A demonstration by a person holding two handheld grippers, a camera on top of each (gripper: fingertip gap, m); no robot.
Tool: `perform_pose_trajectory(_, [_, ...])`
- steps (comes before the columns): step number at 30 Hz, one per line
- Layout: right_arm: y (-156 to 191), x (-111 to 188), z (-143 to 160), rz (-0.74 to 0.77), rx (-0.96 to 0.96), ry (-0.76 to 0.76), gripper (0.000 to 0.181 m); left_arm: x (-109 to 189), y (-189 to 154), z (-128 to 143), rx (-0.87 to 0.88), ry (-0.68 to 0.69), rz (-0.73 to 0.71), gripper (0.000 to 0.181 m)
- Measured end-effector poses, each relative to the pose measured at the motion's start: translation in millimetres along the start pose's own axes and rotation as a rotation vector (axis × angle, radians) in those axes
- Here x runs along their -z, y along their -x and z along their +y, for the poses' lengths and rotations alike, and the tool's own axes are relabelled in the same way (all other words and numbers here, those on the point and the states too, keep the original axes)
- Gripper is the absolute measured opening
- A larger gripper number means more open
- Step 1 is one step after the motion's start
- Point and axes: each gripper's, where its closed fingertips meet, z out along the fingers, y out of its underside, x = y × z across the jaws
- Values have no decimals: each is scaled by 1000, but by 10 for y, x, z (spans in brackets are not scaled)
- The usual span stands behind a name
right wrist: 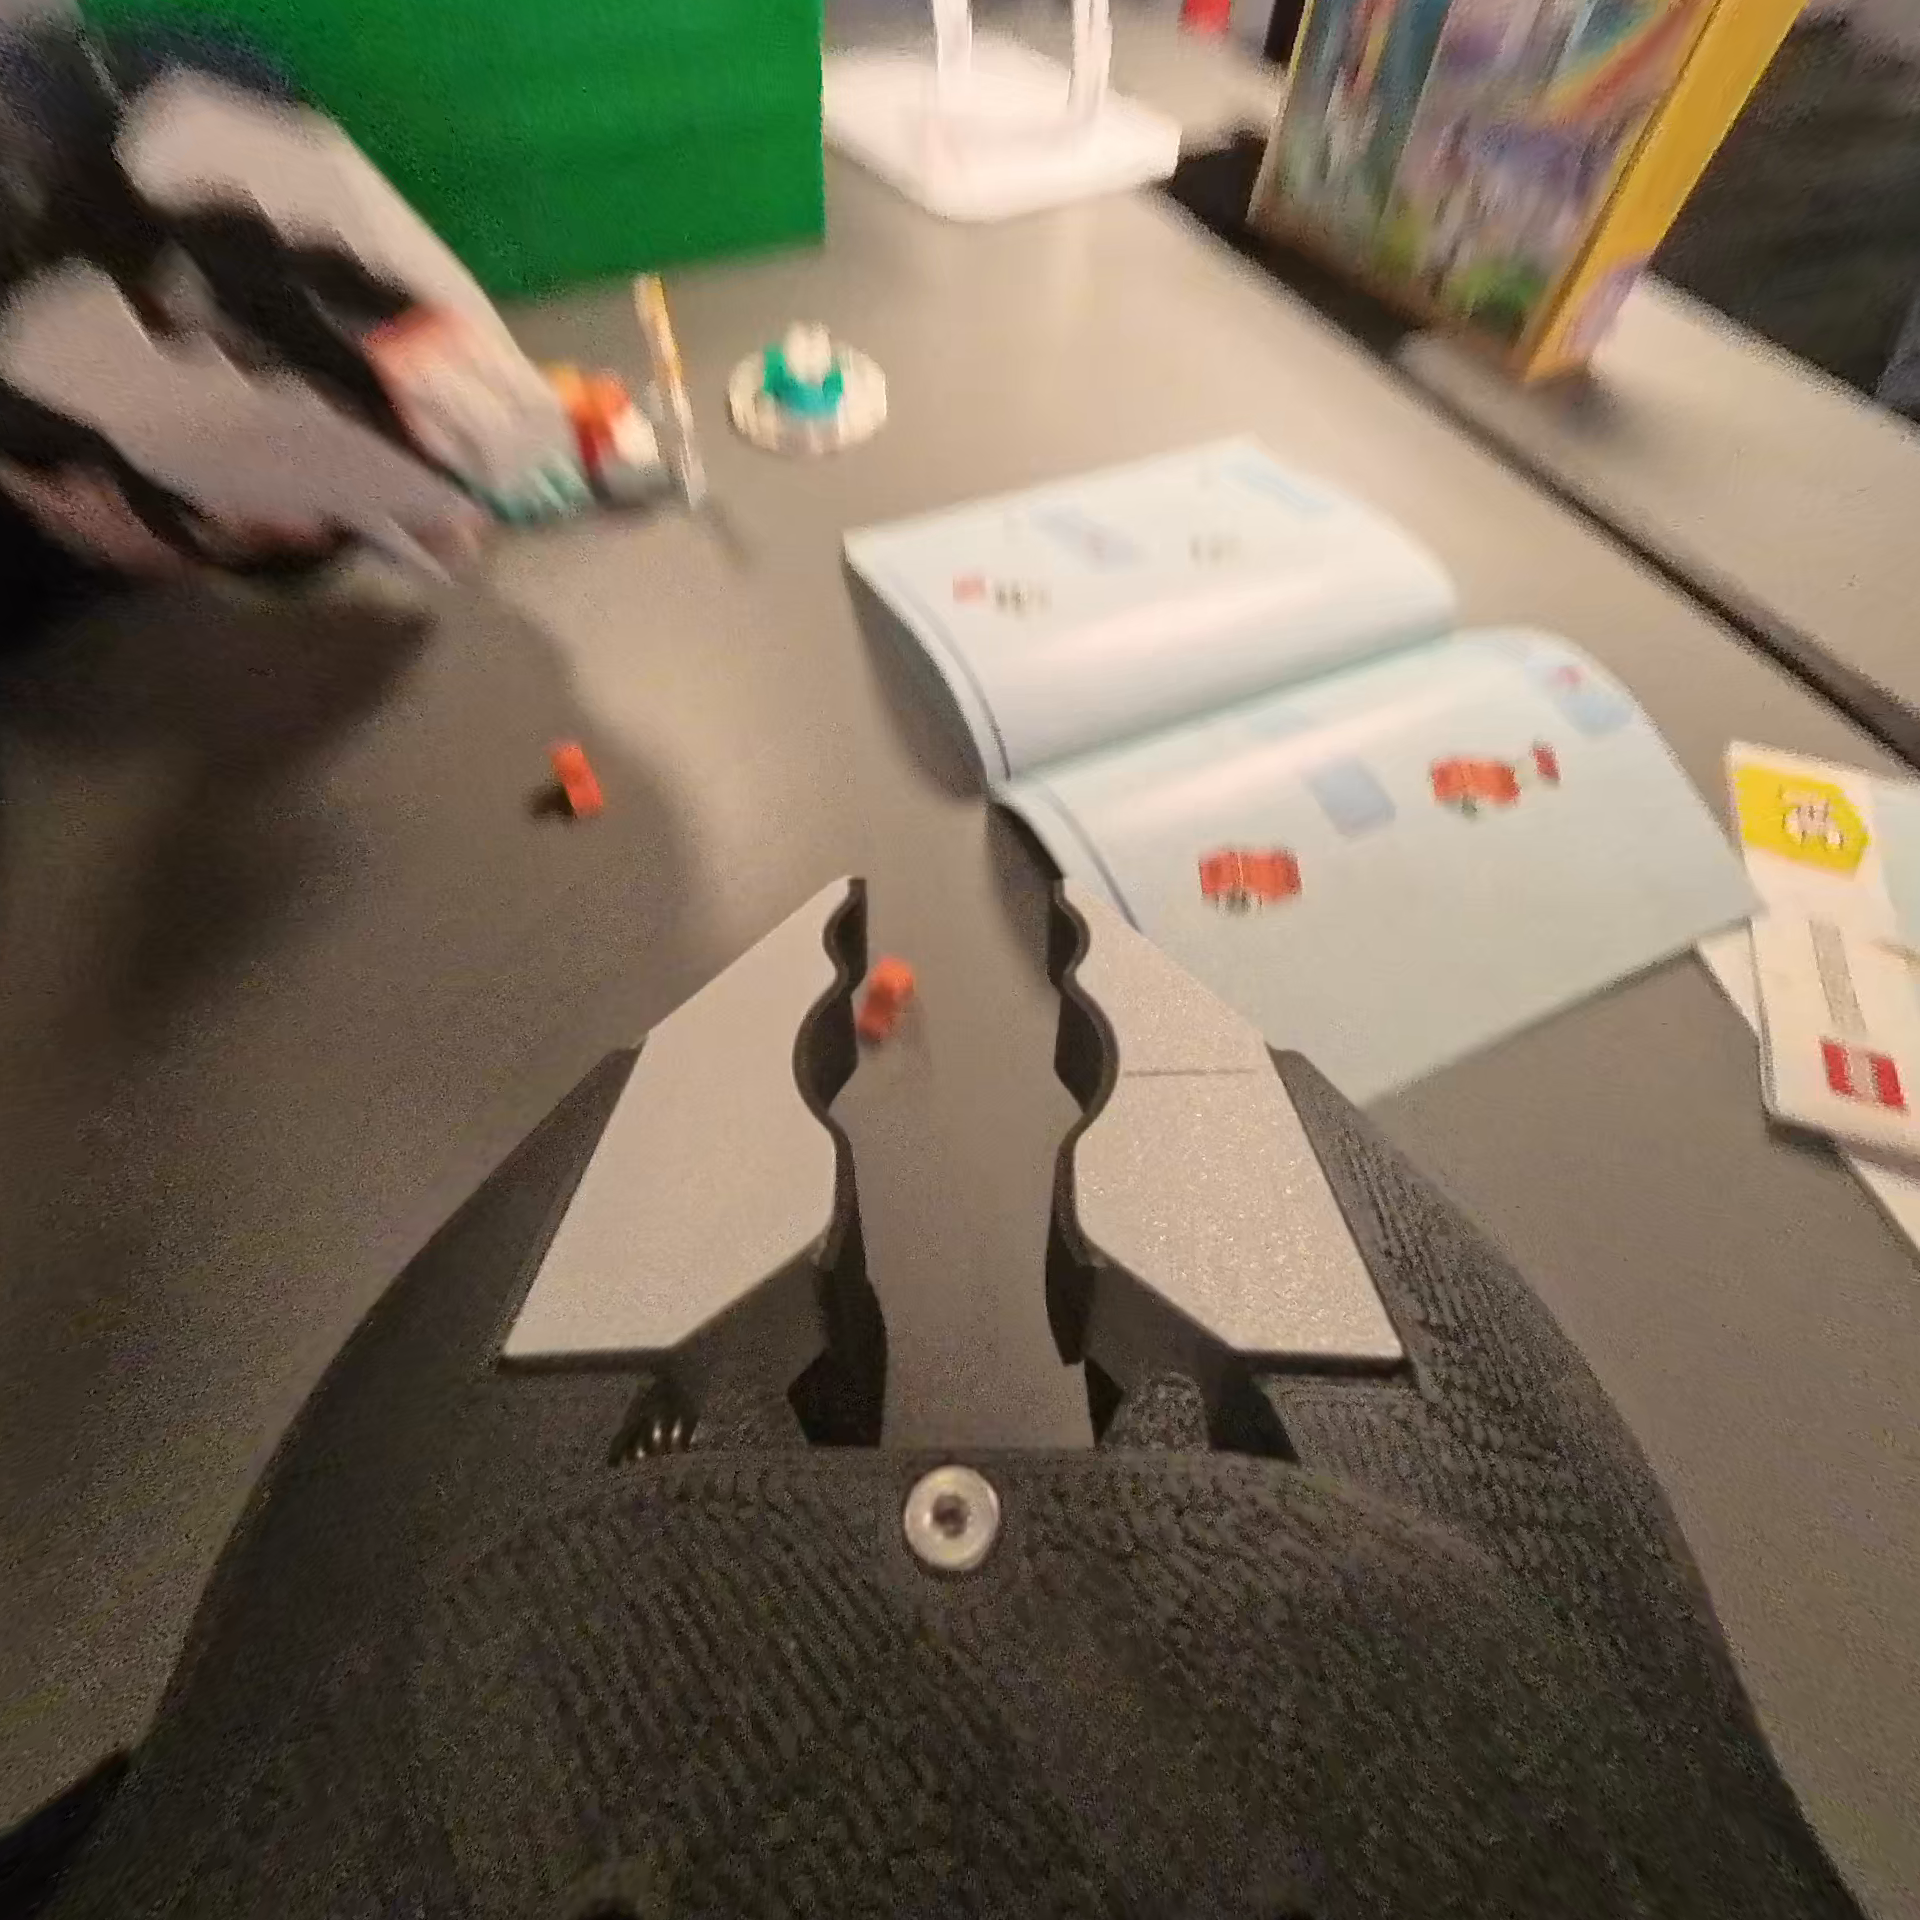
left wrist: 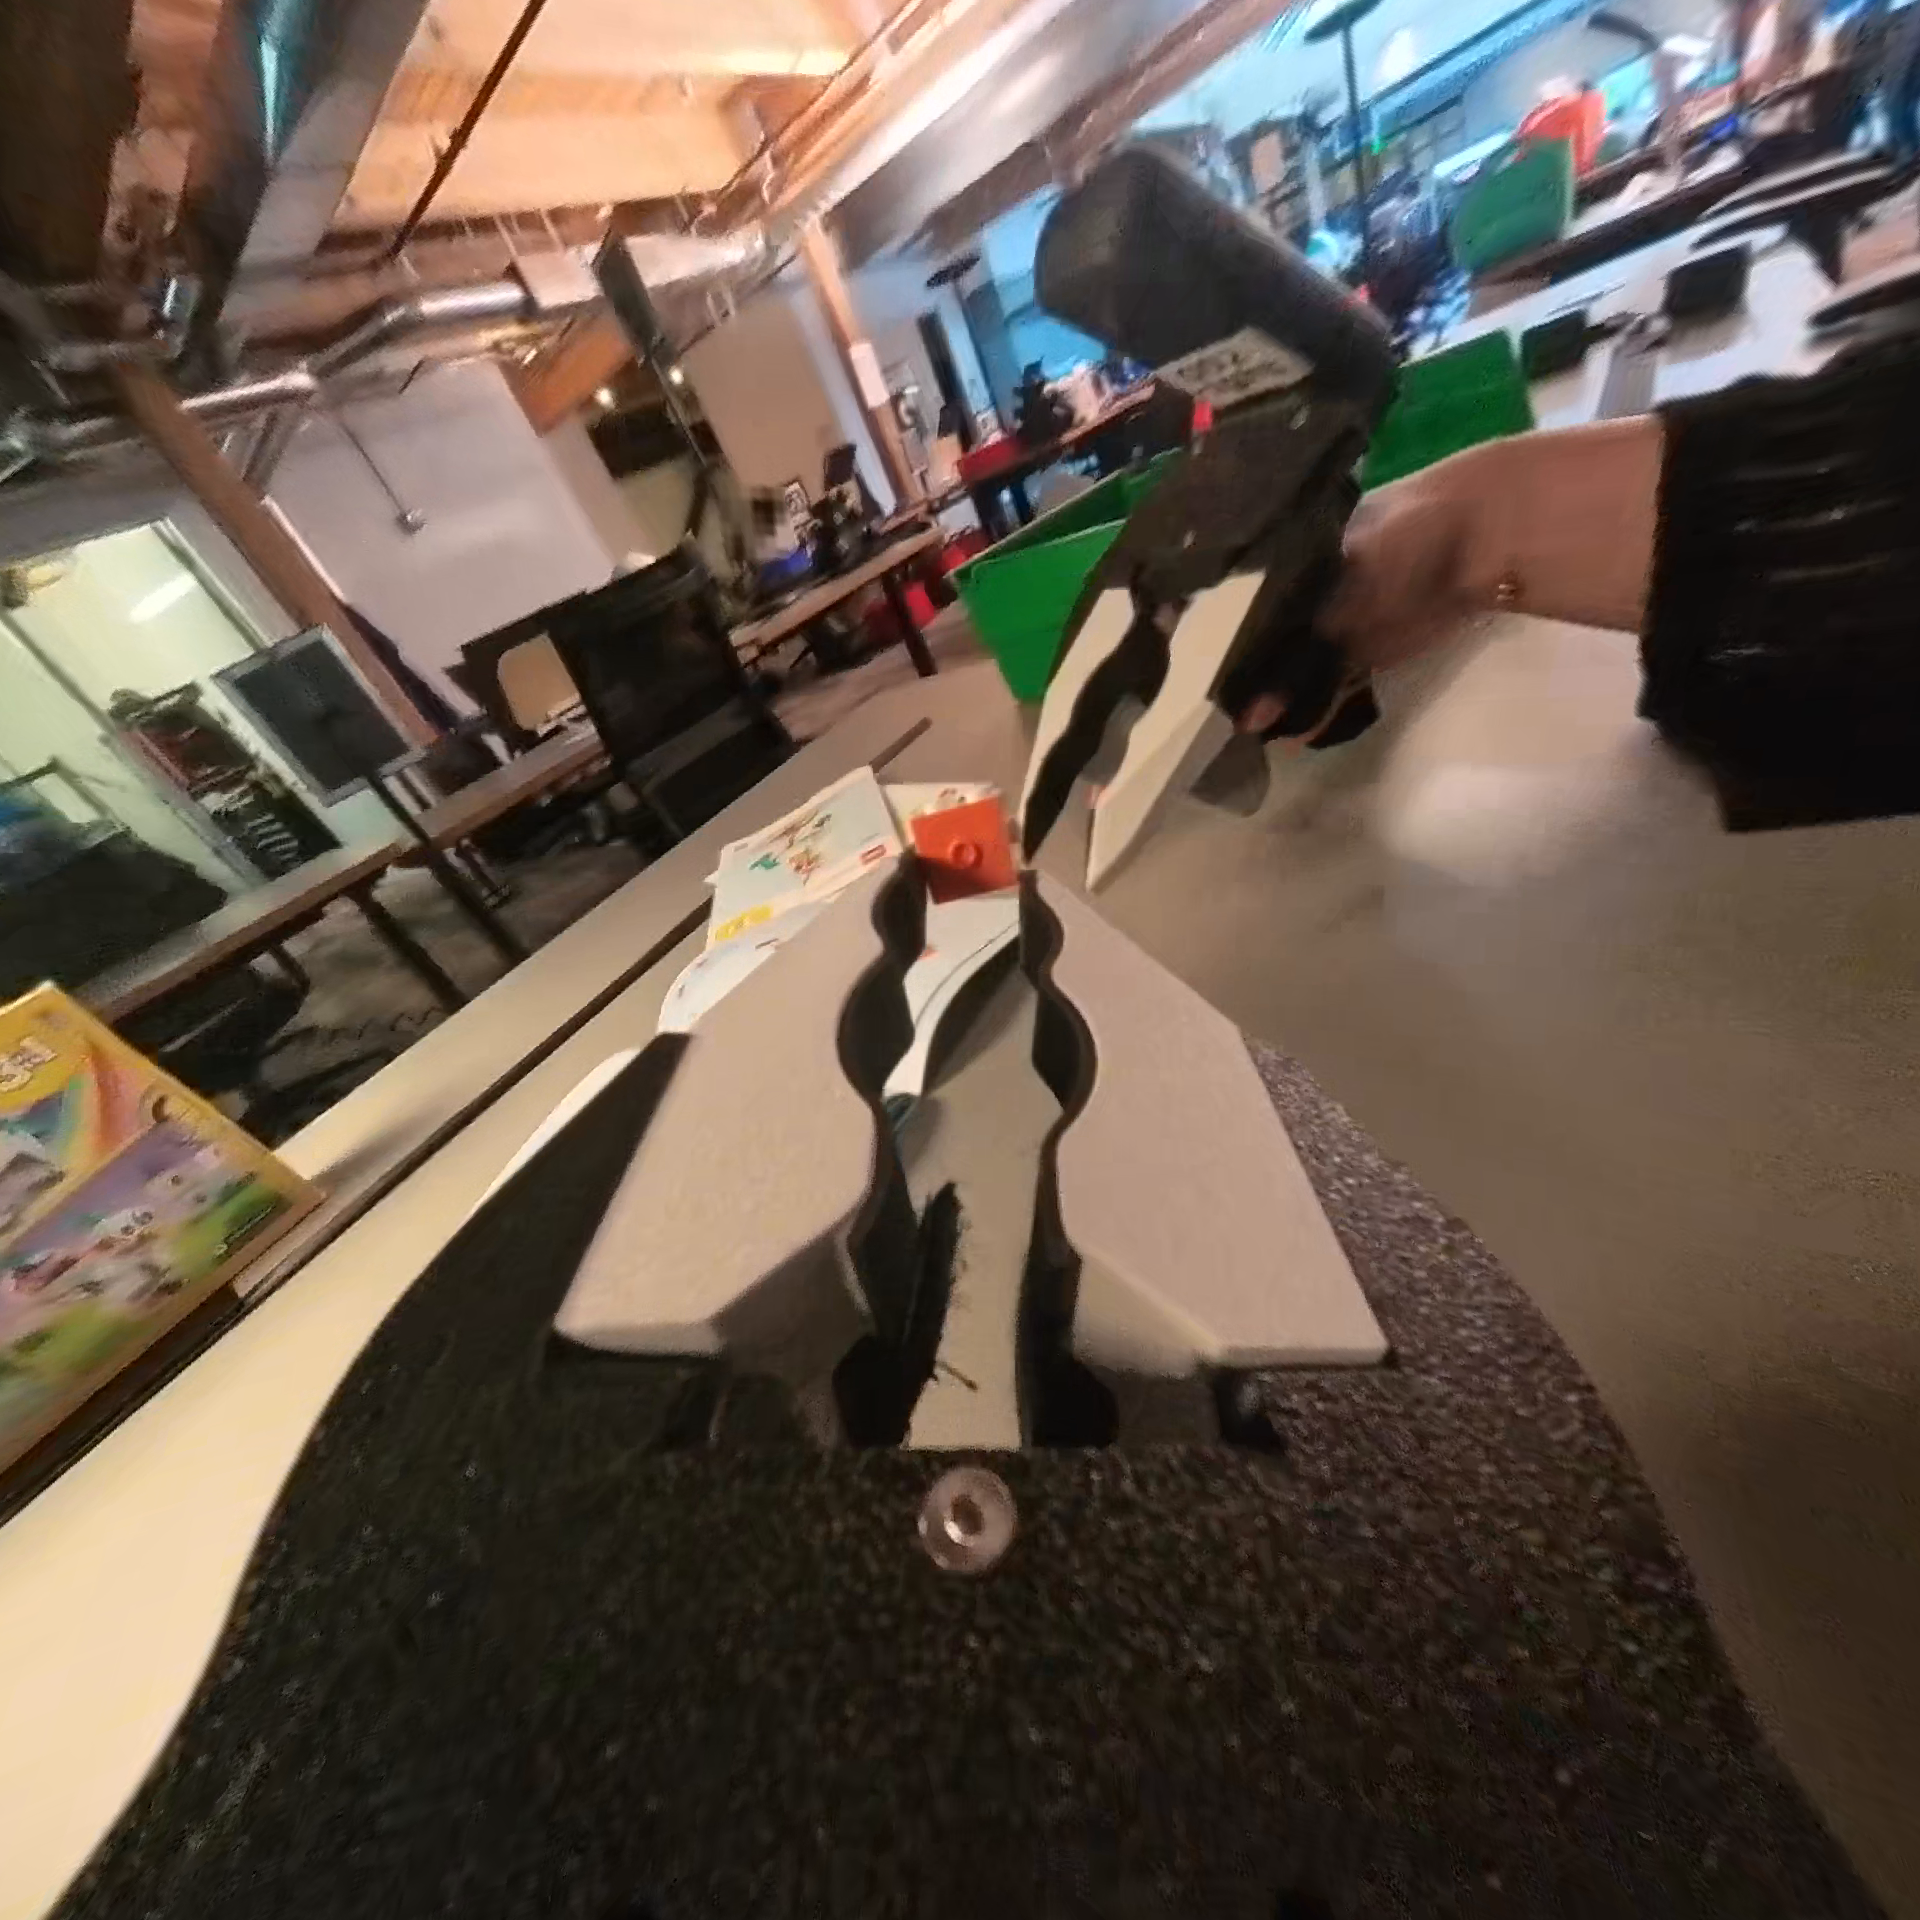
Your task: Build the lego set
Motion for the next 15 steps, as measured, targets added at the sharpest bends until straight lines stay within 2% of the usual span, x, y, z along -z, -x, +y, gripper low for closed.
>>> perform_pose_trajectory(4, [140,34,242,-75,6,136,32,95,-45,-40,31,-37,22,15])
perform_pose_trajectory(10, [270,-134,390,-133,26,213,26,88,58,40,148,-20,2,15])
perform_pose_trajectory(15, [343,-199,398,-166,11,221,25,92,101,70,183,-19,-9,15])
